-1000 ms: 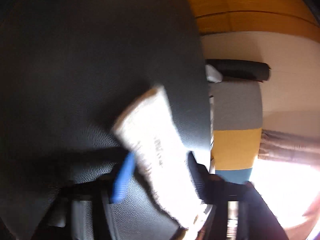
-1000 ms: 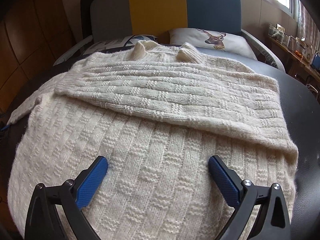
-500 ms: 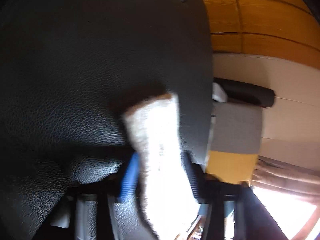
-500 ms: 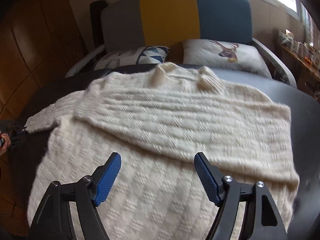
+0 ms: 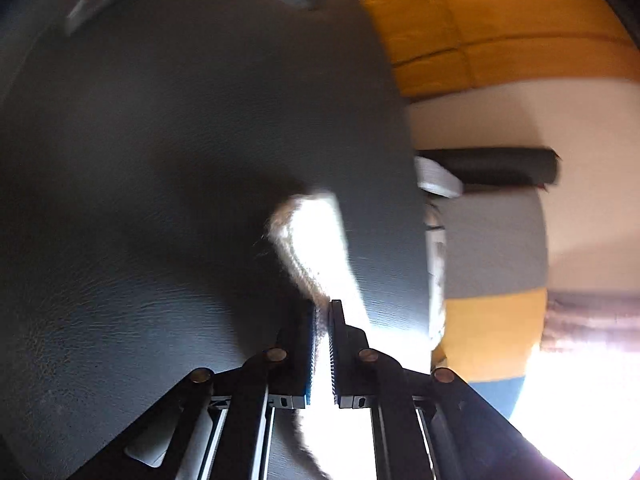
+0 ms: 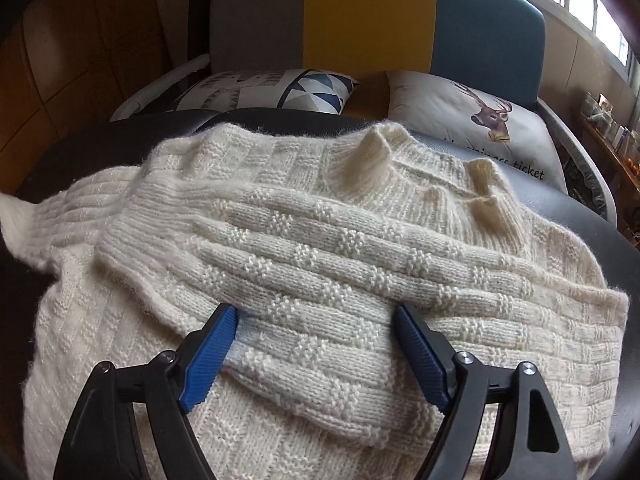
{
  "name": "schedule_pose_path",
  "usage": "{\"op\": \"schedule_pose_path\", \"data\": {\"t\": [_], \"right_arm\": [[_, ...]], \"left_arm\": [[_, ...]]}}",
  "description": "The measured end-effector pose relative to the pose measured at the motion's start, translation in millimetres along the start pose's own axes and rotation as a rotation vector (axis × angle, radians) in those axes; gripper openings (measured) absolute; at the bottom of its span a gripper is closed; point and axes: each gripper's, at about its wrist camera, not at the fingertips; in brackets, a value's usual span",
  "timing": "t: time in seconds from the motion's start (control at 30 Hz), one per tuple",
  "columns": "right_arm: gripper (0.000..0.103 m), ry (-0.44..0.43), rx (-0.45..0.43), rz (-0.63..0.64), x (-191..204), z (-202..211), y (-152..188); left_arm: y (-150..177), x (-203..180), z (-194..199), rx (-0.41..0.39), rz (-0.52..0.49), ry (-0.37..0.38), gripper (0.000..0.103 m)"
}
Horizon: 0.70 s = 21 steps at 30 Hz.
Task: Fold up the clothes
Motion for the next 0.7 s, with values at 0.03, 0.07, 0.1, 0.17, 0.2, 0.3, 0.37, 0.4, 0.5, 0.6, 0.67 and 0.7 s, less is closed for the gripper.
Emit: {"op": "schedule_pose_path", "data": {"t": [0.03,0.07,0.1,0.17,0.2,0.3,0.37,0.4,0.5,0.6,0.67,0.7], "right_arm": [[0.083,0.0,-0.002,-0.004,0,0,1],[0.083,0.001,-0.002,-0.006,0,0,0],[0.083,0.001,-0.001,-0.007,0,0,0],[0.083,0.002,-0.001,-0.01,0,0,0],[0.083,0.003,-0.005,-0.011,-1,0,0],[0.083,0.003,-0.018,-0.017,-1,1,3],[0.083,0.002,-0.024,-0.021,-1,2,4],[0.083,0.0,-0.028,-0.022,-1,2,4],[0.083,-0.011,-0.043,-0.028,-3,3,6],[0.084,-0.029,-0.059,-0.041,-6,5,8],[0.084,-0.051,-0.075,-0.058,-9,6,10],[0.084,-0.063,-0.085,-0.068,-11,8,11]], "left_arm": [[7,-12,4,0.009,-0.036,0.032,0.006],[14,-25,7,0.025,-0.069,0.068,0.006],[23,-39,9,0.047,-0.099,0.105,0.006],[43,-70,13,0.085,-0.17,0.173,0.006],[54,-85,15,0.111,-0.204,0.207,0.006],[97,-125,16,0.213,-0.279,0.301,0.006],[127,-152,13,0.29,-0.326,0.345,0.006],[144,-164,11,0.33,-0.353,0.355,0.006],[198,-195,-10,0.445,-0.417,0.363,0.006],[256,-211,-35,0.554,-0.469,0.346,0.006],[290,-219,-58,0.617,-0.505,0.325,0.006],[309,-219,-69,0.649,-0.528,0.307,0.006]]}}
Point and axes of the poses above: each gripper's, at about its wrist camera, not at the fingertips, and z roughly against the way its jaws point, x to its left, y to its underside, and after that the axes turned 12 degrees about z, right-handed
